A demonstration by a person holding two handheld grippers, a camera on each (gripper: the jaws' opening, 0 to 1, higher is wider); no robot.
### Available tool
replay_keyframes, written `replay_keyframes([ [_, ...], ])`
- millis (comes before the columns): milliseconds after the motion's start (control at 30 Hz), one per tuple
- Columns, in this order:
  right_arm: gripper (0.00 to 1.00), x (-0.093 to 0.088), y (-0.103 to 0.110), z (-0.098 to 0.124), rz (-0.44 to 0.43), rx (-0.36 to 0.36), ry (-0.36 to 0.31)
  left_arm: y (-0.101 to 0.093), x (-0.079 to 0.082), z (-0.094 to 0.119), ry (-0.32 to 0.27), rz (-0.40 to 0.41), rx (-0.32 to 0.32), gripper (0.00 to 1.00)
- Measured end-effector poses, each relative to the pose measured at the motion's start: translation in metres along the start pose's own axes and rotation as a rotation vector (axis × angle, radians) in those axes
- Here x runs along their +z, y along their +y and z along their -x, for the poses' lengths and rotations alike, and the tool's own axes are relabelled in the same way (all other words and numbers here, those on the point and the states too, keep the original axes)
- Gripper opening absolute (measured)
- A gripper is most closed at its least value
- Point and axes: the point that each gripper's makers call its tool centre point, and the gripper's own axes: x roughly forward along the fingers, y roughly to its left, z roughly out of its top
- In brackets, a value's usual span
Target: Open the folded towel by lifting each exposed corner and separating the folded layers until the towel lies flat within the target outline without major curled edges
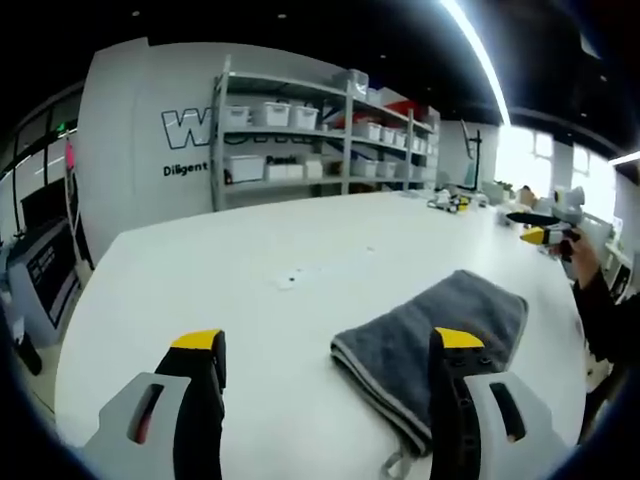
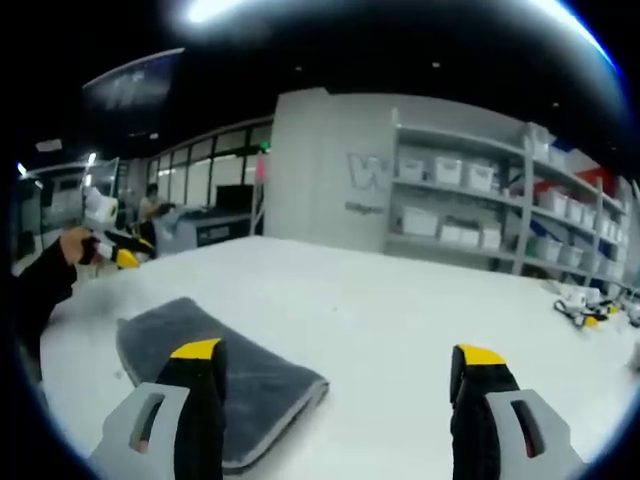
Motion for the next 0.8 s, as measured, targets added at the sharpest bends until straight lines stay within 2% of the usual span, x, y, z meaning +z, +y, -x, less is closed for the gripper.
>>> replay_keyframes([
  [100,0.87,-0.004,0.002,0.000,0.003,0.012,0.010,-0.001,-0.003,-0.002,0.009,0.006,-0.007,0.79],
  [433,0.85,-0.014,0.003,-0.004,-0.023,0.019,0.023,-0.009,-0.014,-0.016,0.050,0.019,-0.035,0.76],
  [800,0.83,-0.036,0.011,-0.020,-0.055,0.055,0.078,-0.018,-0.047,-0.026,0.119,0.075,-0.077,0.70],
])
